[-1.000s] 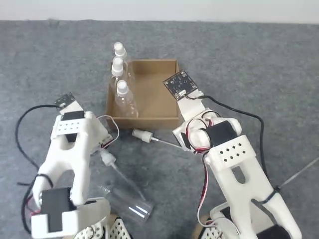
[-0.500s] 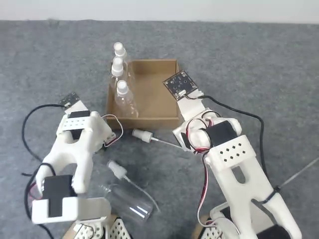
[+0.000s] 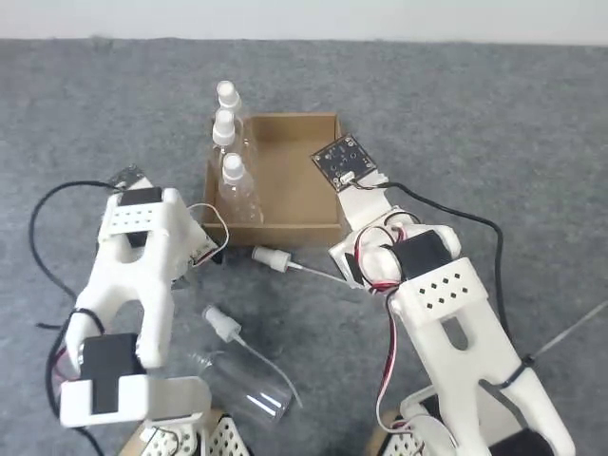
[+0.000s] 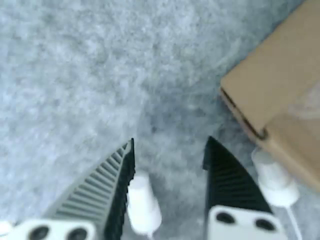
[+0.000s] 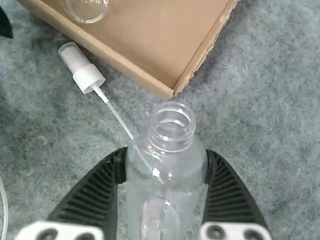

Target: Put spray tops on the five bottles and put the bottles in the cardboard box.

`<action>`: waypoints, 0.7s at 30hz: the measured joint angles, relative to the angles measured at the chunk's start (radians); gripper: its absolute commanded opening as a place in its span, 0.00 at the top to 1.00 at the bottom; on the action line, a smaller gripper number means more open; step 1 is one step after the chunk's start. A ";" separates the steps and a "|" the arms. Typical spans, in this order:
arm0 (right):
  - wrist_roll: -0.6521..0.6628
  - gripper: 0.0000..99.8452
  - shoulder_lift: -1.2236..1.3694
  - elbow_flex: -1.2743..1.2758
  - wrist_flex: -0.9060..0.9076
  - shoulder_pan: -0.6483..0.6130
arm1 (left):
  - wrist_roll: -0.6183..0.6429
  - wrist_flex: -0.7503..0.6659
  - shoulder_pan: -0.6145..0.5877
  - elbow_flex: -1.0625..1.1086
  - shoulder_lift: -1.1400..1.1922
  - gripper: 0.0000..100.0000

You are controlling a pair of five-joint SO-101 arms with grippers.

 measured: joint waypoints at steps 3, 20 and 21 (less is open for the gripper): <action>0.000 0.91 0.000 0.000 0.000 0.000 | 0.000 0.040 0.017 -0.009 0.000 0.83; 0.008 0.91 0.000 0.000 -0.015 0.040 | 0.000 0.175 0.121 -0.009 0.000 0.83; 0.008 0.91 0.000 0.000 -0.017 0.041 | 0.000 0.189 0.121 -0.009 0.000 0.83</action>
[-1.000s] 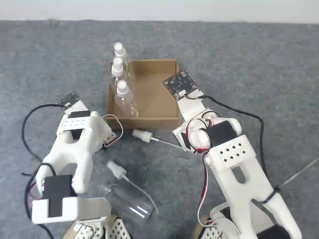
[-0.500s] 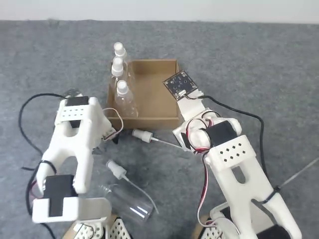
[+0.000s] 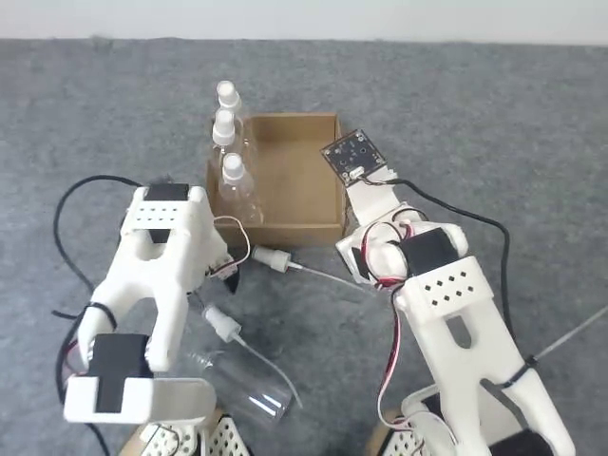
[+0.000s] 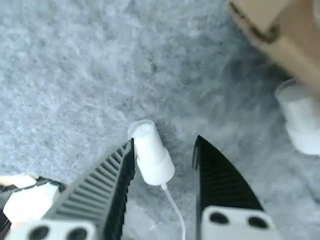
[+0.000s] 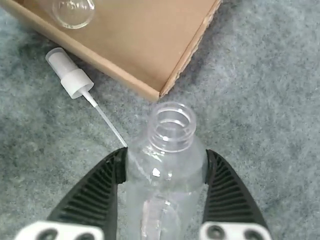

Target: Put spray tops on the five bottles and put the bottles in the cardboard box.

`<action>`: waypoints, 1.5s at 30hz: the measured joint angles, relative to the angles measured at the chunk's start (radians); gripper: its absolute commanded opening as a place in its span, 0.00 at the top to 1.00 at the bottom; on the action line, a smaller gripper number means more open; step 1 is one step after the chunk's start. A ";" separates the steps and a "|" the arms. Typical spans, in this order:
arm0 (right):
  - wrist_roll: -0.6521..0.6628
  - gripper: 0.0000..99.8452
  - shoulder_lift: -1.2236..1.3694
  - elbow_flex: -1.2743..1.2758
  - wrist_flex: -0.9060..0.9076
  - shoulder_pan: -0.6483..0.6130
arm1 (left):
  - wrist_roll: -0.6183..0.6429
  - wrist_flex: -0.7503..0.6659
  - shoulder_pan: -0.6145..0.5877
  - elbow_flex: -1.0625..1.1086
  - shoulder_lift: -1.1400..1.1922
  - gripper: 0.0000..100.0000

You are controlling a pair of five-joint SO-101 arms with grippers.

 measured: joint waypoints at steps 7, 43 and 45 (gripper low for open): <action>0.000 0.91 0.000 0.000 0.000 0.002 | 0.000 0.066 0.000 0.002 0.015 0.83; 0.000 0.91 0.000 0.000 -0.002 0.002 | 0.061 -0.190 0.038 0.124 0.015 0.99; 0.000 0.91 0.000 0.000 -0.002 0.002 | 0.061 -0.176 0.038 0.095 0.015 0.99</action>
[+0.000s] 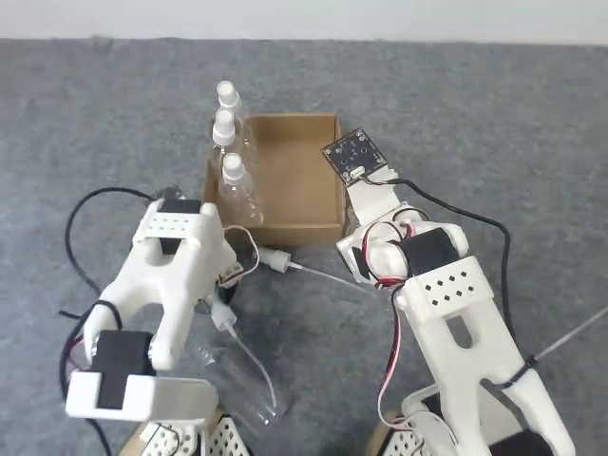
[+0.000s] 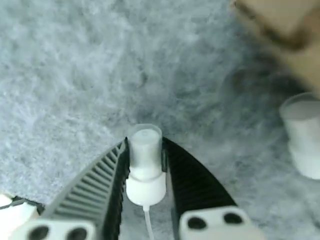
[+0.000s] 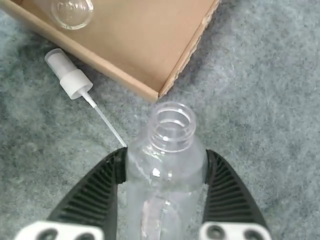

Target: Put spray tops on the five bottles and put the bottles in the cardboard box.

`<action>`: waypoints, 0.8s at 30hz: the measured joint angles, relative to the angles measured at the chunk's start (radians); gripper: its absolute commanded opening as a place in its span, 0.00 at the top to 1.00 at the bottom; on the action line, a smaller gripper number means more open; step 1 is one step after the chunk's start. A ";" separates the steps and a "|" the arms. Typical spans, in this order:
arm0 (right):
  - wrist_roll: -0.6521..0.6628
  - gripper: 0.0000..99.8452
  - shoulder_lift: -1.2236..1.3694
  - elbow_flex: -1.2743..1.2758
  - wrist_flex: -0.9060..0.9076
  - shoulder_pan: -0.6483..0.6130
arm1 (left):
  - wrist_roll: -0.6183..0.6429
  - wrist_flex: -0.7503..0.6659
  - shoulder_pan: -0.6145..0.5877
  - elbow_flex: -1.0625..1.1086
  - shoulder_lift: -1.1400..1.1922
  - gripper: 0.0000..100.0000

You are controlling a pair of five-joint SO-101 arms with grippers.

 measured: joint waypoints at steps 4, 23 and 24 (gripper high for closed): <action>0.000 0.91 0.000 0.000 0.000 0.000 | 0.000 0.048 0.000 -0.068 0.000 0.99; 0.000 0.91 0.000 0.000 0.000 0.000 | 0.002 0.115 -0.091 -0.091 -0.382 0.99; 0.000 0.91 0.000 0.000 0.000 0.000 | 0.002 0.112 -0.091 -0.072 -0.413 0.99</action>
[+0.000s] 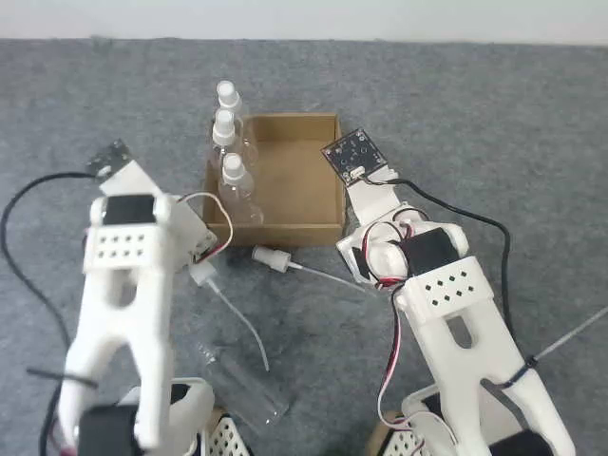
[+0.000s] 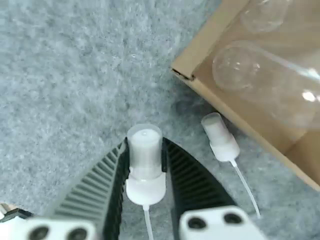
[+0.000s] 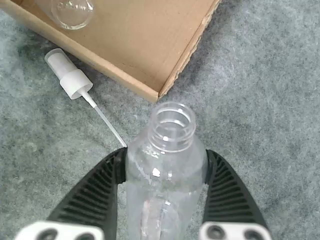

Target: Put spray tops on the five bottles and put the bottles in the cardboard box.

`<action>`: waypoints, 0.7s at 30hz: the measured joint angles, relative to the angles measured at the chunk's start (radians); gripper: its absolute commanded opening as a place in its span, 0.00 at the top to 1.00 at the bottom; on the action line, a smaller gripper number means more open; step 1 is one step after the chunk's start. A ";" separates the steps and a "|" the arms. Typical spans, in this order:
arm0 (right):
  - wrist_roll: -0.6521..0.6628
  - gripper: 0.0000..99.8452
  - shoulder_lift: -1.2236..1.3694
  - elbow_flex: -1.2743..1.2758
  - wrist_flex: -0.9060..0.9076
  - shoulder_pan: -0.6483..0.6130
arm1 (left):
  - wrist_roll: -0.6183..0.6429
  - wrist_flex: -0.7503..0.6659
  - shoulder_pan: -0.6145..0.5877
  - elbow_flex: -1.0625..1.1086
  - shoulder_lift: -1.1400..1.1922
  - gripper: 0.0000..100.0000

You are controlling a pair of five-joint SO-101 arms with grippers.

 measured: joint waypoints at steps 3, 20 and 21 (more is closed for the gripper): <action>0.000 0.91 0.000 0.000 0.000 0.000 | 0.000 -0.025 -0.002 0.037 -0.060 0.99; 0.000 0.91 0.000 0.000 0.000 0.000 | -0.051 -0.161 -0.002 0.051 -0.305 0.99; 0.000 0.91 0.000 0.000 0.000 0.000 | -0.051 -0.166 -0.002 0.051 -0.322 0.99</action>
